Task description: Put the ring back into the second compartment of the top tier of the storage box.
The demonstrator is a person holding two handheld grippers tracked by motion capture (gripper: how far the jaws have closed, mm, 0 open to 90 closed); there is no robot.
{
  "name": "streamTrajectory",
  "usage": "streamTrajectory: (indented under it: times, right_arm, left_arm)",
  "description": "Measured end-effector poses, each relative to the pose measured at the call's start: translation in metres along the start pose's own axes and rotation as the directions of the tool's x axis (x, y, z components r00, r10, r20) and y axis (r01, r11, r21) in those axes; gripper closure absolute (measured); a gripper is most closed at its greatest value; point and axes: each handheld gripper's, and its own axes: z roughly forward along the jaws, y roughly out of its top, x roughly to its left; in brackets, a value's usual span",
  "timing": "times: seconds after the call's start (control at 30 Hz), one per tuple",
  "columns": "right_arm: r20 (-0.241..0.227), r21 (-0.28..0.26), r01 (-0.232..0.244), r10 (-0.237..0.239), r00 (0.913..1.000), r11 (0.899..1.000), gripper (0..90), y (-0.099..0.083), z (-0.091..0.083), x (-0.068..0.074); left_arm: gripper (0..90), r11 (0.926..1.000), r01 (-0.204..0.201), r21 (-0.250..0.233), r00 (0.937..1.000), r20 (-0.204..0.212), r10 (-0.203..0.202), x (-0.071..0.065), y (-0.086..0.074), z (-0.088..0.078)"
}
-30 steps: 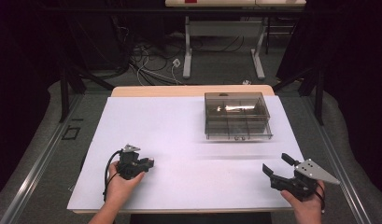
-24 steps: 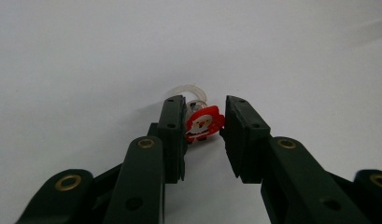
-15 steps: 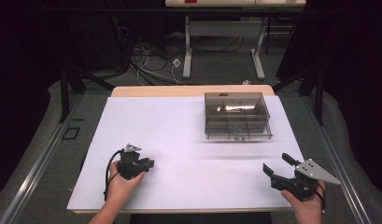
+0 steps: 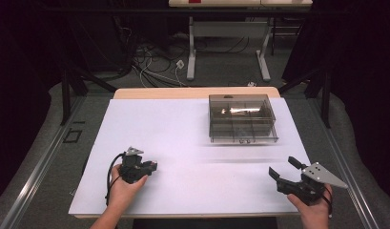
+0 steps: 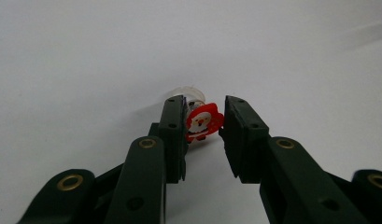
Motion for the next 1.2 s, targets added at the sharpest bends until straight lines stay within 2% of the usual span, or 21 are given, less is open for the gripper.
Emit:
streamTrajectory:
  times: [0.43,0.87,1.1,1.2]
  right_arm:
    - [-0.004,-0.001,-0.004,0.004,1.0,1.0,16.4,0.0,0.0,0.0]
    - [0.004,-0.003,-0.009,0.009,0.9999,1.0,16.4,-0.001,0.0,-0.001]
    - [0.002,-0.003,-0.011,0.011,0.9999,1.0,16.4,-0.001,0.0,-0.001]
    - [0.002,-0.002,-0.012,0.012,0.9999,1.0,16.4,-0.001,0.0,-0.001]
  left_arm:
    - [69.7,0.9995,0.016,-0.026,0.9995,0.027,-0.015,-0.002,0.001,-0.008]
    - [69.8,0.9982,0.017,-0.058,0.9993,0.035,-0.015,-0.004,0.001,-0.015]
    - [69.8,0.9965,0.015,-0.083,0.9993,0.035,-0.012,-0.005,0.001,-0.02]
    - [69.8,0.9926,0.015,-0.121,0.9995,0.03,-0.012,-0.008,0.002,-0.023]
